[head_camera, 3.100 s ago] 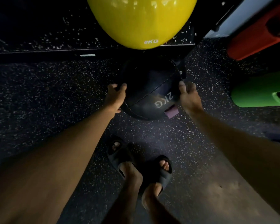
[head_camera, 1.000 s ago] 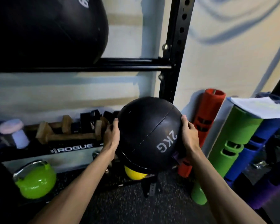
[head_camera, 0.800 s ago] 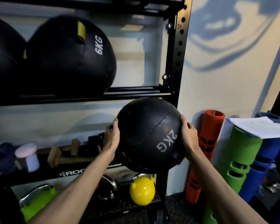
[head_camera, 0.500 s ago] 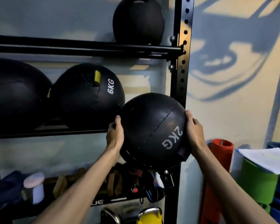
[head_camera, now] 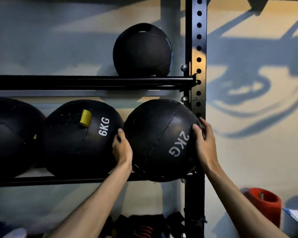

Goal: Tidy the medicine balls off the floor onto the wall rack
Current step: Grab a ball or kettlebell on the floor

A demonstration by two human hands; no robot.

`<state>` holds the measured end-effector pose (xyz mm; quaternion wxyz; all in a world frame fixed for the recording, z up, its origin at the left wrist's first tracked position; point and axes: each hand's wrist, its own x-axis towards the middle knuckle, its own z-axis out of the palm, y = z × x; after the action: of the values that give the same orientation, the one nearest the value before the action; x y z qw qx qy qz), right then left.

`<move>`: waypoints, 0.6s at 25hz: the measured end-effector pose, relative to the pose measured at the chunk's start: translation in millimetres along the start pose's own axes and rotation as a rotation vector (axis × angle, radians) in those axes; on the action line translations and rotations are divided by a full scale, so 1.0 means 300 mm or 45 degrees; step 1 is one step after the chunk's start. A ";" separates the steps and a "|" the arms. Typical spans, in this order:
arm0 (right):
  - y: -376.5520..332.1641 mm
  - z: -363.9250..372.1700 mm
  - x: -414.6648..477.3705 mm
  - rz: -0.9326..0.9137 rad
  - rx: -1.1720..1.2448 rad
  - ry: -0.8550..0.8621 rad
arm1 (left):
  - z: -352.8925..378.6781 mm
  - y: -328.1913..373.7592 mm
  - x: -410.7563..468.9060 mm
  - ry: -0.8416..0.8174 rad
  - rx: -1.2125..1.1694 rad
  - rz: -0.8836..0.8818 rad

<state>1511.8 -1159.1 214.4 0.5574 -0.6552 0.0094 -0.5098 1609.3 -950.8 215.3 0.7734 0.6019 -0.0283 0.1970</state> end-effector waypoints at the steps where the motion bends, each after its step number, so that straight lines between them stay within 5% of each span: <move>1: 0.040 0.013 0.012 -0.049 -0.012 -0.032 | 0.020 -0.029 0.012 0.051 0.026 0.060; 5: 0.113 0.067 0.094 -0.173 -0.101 -0.025 | 0.078 -0.072 0.016 0.201 0.102 0.377; 9: 0.133 0.105 0.185 -0.140 -0.210 0.033 | 0.135 -0.087 0.024 -0.001 0.537 1.322; 15: 0.139 0.156 0.225 -0.280 -0.300 0.013 | 0.164 -0.079 0.112 -0.070 0.729 1.355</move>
<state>1599.3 -1180.3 234.4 0.4177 -0.7104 0.0002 -0.5664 1657.8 -992.6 216.4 0.3751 0.6942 -0.2913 0.5409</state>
